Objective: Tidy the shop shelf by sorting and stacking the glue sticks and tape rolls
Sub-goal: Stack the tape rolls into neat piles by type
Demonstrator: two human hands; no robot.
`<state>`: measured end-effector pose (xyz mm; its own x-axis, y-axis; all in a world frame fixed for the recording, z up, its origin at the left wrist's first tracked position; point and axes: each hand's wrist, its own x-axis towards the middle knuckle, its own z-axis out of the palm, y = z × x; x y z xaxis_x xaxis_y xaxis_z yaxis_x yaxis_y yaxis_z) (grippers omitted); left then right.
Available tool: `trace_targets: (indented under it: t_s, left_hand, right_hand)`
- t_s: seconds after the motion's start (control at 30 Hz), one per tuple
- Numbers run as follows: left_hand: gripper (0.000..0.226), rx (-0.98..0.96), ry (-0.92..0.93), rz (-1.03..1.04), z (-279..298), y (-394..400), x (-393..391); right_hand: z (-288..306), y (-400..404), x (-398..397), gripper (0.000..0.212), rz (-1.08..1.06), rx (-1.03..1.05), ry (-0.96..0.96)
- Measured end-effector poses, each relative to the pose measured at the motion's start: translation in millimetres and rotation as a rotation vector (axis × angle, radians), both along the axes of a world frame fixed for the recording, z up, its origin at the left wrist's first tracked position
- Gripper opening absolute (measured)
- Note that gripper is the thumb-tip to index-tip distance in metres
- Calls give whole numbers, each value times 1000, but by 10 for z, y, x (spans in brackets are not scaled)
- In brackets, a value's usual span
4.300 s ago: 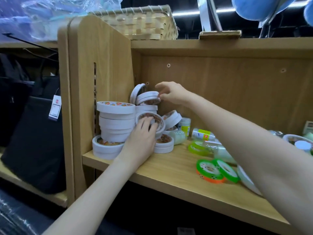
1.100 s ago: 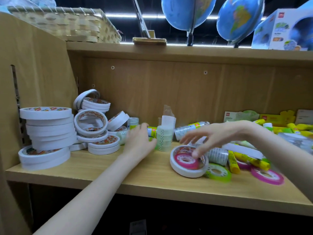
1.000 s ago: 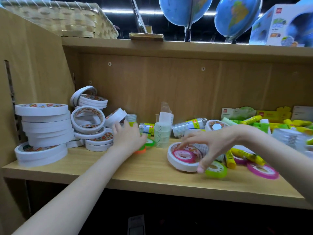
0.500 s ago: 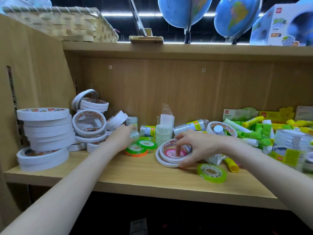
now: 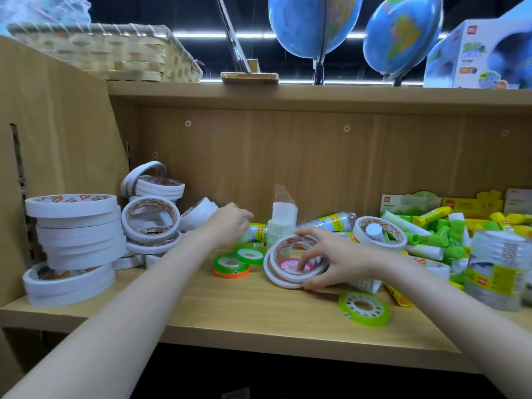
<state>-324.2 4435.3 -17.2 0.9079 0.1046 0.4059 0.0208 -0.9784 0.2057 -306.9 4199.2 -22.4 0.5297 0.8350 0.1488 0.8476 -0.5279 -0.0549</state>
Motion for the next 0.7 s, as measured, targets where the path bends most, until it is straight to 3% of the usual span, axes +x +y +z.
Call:
trace_targets:
  t_s: [0.1, 0.33, 0.43, 0.57, 0.7]
  left_hand:
    - [45, -90, -39, -62, -90, -86, 71]
    - [39, -190, -184, -64, -232, -72, -70]
    - [31, -220, -270, -143, -286, -83, -257]
    - [25, -235, -262, -186, -435, -165, -441]
    - [29, -205, -182, -167, -496, -173, -473]
  right_hand:
    - [-18, -15, 17, 32, 6, 13, -3]
    - [-65, -51, 102, 31, 25, 49, 47]
    - [-38, -83, 163, 19, 36, 242, 162]
    - [-7, -109, 271, 30, 21, 541, 195]
    - [99, -61, 273, 12, -36, 608, 228]
